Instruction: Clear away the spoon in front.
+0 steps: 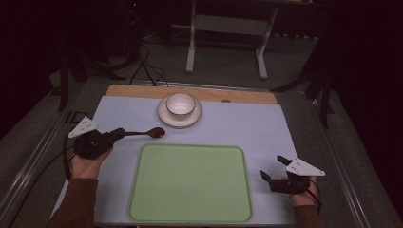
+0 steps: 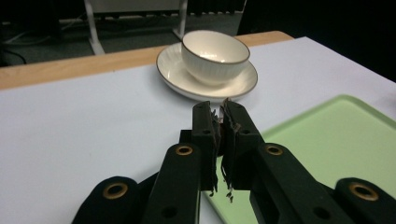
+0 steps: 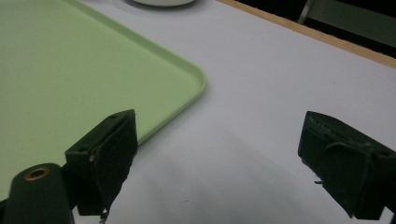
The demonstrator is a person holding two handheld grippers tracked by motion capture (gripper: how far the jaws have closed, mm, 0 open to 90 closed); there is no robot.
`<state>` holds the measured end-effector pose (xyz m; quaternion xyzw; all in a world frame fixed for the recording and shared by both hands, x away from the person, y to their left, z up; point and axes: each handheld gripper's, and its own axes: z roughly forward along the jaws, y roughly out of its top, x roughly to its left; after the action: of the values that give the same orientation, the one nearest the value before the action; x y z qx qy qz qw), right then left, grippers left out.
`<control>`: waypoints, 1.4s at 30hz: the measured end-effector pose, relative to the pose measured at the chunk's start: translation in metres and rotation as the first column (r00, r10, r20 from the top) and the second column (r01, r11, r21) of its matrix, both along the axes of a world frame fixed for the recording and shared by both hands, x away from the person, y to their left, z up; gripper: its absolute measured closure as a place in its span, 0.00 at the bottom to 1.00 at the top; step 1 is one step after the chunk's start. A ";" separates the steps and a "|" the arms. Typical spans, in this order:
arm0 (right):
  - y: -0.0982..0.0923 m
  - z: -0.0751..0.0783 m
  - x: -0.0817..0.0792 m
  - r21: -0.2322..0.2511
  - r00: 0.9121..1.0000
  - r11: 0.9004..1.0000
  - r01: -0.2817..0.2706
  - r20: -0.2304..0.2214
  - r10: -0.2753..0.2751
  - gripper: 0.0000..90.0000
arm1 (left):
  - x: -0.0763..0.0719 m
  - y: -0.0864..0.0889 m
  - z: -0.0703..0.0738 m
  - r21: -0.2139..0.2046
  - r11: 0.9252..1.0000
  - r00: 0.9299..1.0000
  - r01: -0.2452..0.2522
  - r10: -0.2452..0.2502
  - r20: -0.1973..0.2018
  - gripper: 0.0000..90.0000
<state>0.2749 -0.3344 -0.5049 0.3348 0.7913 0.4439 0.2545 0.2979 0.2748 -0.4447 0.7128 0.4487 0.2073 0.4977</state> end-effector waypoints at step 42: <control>-0.001 0.000 0.000 -0.006 1.000 1.000 0.001 -0.003 -0.001 0.13 | 0.063 -0.012 -0.024 -0.108 0.954 0.956 -0.280 0.267 -0.119 0.89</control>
<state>0.2752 -0.3350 -0.5050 0.3352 0.7927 0.4409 0.2546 0.3606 0.2631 -0.4685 0.6213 0.5801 0.2090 0.4835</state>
